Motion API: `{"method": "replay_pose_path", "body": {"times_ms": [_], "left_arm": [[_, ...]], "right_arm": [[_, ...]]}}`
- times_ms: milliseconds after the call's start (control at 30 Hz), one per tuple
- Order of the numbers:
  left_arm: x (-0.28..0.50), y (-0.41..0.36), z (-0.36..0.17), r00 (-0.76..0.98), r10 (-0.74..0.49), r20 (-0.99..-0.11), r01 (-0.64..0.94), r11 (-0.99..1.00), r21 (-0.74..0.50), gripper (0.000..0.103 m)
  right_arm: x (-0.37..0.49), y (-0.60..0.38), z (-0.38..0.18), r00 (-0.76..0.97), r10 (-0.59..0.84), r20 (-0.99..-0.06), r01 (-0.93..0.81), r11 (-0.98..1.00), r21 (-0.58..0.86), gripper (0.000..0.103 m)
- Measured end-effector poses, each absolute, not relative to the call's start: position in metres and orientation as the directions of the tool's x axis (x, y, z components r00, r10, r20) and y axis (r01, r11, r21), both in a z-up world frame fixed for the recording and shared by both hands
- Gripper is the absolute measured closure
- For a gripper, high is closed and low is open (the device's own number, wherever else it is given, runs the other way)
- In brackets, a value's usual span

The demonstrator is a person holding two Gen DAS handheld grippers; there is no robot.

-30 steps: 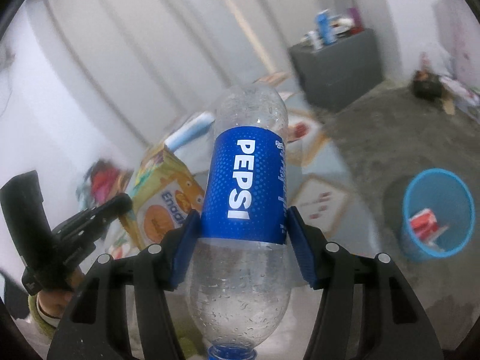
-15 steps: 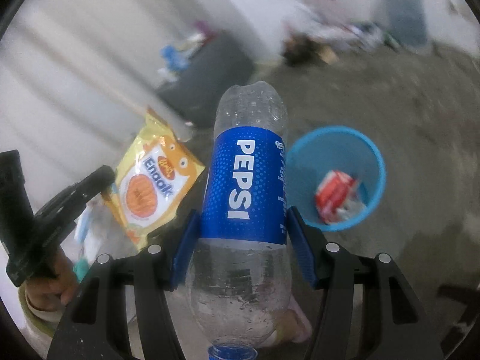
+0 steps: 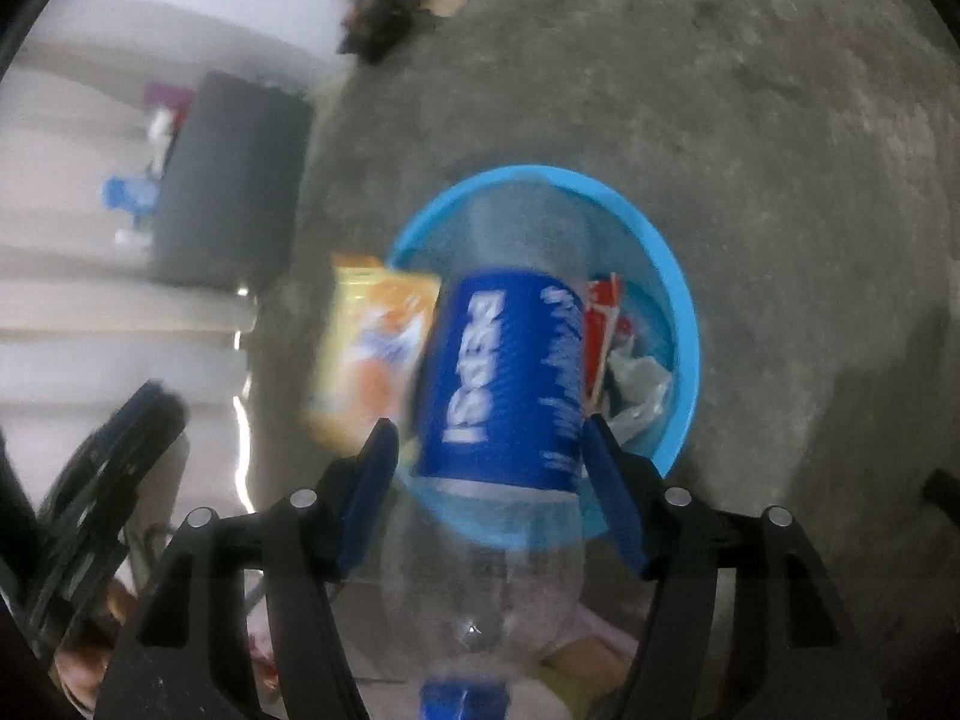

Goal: Collect trash
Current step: 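Open both grippers over the blue wastebasket to drop bag and bottle, then swing both tools back toward the table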

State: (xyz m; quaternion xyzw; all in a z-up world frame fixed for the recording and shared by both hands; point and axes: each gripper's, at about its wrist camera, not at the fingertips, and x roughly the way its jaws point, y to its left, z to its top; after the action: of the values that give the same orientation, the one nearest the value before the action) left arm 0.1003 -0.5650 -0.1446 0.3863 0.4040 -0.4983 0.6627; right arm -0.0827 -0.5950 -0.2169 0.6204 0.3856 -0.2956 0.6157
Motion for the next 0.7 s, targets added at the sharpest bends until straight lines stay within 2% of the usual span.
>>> {"method": "replay_pose_path", "body": {"times_ms": [100, 367, 500, 700], "left_arm": [[0.101, -0.562, -0.142, 0.153, -0.367, -0.918, 0.975, 0.209, 0.079, 0.042], [0.095, -0.544, -0.118, 0.163, -0.418, -0.894, 0.972, 0.221, 0.074, 0.041], [0.089, -0.525, -0.095, 0.166, -0.458, -0.874, 0.971, 0.231, 0.064, 0.040], [0.085, -0.478, -0.040, 0.170, -0.565, -0.807, 0.961, 0.276, 0.010, 0.037]], "right_arm": [[-0.082, -0.590, -0.210, 0.545, 0.095, -0.833, 0.829, 0.090, 0.553, 0.041], [-0.100, -0.567, -0.197, 0.554, 0.053, -0.831, 0.819, 0.142, 0.556, 0.041], [-0.103, -0.559, -0.185, 0.520, 0.021, -0.854, 0.832, 0.214, 0.512, 0.041], [-0.111, -0.542, -0.150, 0.460, -0.064, -0.885, 0.852, 0.311, 0.421, 0.035]]}}
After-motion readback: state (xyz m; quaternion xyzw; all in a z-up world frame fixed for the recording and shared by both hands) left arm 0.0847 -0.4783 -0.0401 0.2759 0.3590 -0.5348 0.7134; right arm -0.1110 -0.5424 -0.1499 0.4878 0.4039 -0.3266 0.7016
